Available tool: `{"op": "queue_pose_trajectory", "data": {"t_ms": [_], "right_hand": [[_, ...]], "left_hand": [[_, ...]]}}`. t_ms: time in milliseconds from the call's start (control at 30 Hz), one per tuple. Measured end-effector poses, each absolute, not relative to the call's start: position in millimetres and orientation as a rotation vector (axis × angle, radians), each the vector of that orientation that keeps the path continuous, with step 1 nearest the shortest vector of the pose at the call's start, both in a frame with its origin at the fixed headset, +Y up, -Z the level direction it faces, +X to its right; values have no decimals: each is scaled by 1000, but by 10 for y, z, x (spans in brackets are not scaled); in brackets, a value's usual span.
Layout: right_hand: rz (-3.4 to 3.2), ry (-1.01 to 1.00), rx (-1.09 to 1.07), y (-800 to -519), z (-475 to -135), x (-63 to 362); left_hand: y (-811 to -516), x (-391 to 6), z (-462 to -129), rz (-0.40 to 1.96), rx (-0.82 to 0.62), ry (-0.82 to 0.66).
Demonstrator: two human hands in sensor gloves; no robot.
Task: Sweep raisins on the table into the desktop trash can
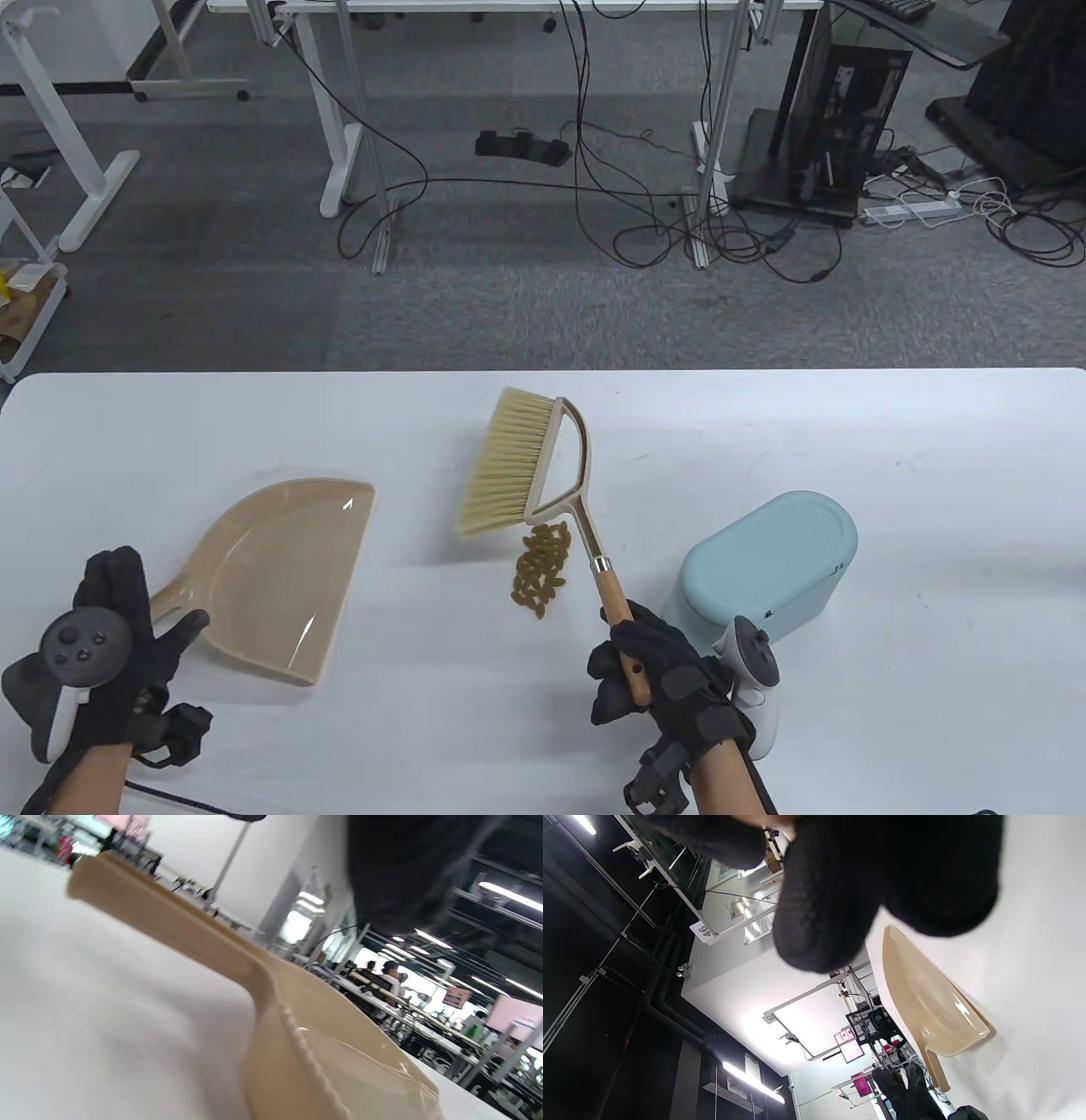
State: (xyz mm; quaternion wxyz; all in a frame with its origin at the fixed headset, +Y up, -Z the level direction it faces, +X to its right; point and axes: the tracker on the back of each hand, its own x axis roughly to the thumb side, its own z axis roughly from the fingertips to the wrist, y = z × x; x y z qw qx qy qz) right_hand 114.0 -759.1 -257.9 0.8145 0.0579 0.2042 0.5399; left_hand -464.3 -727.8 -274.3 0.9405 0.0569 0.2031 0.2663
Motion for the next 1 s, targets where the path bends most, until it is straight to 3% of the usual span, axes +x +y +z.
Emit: {"op": "queue_pose_trajectory", "data": {"t_ms": [100,233,333,467,600,700,867,1000], "right_hand": [[1170,444,129,-7596,-2574,1138],[1171,448,148,-7580,-2567,1113],[1173,456,173,-7547,-2549,1103],[1189,452,206,-7501,-2535,1096],[1195,430,225,-7448,-2529,1100],[1254,386,233,-7362,-2520,1143],[1644,204,203,-7019,-2458,1289],[2081,-36,114,-6642,-2305,1300]], "left_hand": [[-7360,-4870,-2832,687,-17,459],[-7382,-4840,-3007,498,-301,526],[-7420,-4772,-3109,384,-382,592],[-7378,-4722,-3155,380,-294,613],[-7317,-4649,-3104,272,-319,617],[-7274,-4623,-3046,351,-320,551],[-7128,-4538,-2997,522,-315,419],[-7026,-4222,-2975,597,-331,271]]}}
